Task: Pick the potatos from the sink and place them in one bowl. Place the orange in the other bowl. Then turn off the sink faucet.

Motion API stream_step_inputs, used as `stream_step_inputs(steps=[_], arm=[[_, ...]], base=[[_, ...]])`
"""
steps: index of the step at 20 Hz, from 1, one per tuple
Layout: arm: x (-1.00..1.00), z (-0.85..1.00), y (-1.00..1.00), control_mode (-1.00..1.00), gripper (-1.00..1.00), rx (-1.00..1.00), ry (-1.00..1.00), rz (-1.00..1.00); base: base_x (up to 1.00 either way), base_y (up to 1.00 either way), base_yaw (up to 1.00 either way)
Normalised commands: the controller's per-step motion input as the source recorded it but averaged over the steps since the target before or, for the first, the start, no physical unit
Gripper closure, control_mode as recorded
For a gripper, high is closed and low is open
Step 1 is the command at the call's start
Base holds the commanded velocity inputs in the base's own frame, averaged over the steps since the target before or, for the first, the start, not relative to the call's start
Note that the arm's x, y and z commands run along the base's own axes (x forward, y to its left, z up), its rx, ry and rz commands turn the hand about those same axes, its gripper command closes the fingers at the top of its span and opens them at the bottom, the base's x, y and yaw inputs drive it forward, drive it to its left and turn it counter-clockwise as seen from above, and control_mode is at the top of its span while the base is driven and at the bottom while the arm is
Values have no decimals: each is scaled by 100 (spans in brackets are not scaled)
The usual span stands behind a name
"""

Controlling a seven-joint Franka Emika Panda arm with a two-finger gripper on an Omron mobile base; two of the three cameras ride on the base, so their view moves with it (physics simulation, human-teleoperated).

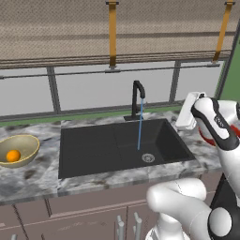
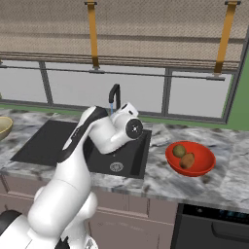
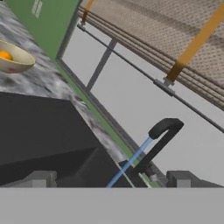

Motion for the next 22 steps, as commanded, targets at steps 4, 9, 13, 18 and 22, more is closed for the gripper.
stream_step_inputs(steps=[4,9,13,18,22], arm=[[3,0,-19,-100,-100,0,7,0],[16,-1,-5,-100,-100,3,3,0],[33,-1,0,-100,-100,6,0,0],[27,-15,0,-100,-100,4,0,0],[29,-9,0,-100,-100,1,0,0]], base=[[0,0,0],[0,0,0],[0,0,0],[0,0,0],[0,0,0]])
